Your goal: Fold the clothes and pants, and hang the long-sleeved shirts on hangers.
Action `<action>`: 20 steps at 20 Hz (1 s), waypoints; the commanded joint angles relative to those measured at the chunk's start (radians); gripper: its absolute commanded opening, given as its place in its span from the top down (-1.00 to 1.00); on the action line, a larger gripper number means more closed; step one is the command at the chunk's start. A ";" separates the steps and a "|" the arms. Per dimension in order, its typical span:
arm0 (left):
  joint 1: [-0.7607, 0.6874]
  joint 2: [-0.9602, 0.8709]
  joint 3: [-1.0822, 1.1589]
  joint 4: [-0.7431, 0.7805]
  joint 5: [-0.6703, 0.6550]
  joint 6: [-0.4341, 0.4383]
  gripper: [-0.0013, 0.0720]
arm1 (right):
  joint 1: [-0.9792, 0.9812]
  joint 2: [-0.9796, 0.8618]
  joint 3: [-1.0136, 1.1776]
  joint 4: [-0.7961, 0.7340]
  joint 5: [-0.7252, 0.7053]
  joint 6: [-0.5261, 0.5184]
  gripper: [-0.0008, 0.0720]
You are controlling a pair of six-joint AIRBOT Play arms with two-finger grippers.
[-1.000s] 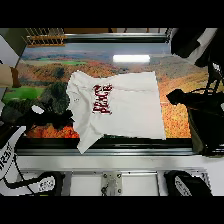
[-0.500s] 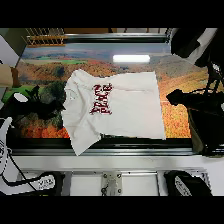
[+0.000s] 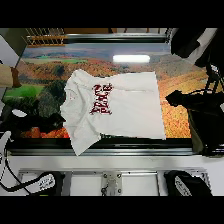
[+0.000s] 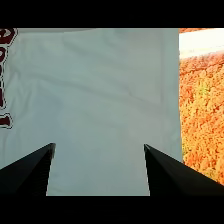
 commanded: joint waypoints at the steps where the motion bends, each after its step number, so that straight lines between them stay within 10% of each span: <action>1: -0.027 0.007 -0.069 -0.150 0.061 0.100 -0.86 | 0.001 0.000 0.000 0.001 0.000 0.004 -0.70; 8: -0.166 0.007 -0.069 -0.142 0.061 0.089 -0.86 | 0.001 0.000 0.000 0.000 0.001 0.004 -0.70; 11: -0.165 0.007 -0.069 -0.143 0.045 0.083 0.92 | 0.000 0.000 0.000 0.000 0.001 0.004 -0.70; 16: -0.165 0.077 -0.069 -0.072 0.016 0.080 0.95 | -0.076 0.003 -0.025 -0.071 0.125 0.007 -0.70; 20: -0.165 0.129 -0.069 -0.014 -0.042 0.080 0.95 | -0.235 0.005 -0.246 -0.140 0.185 0.236 -0.71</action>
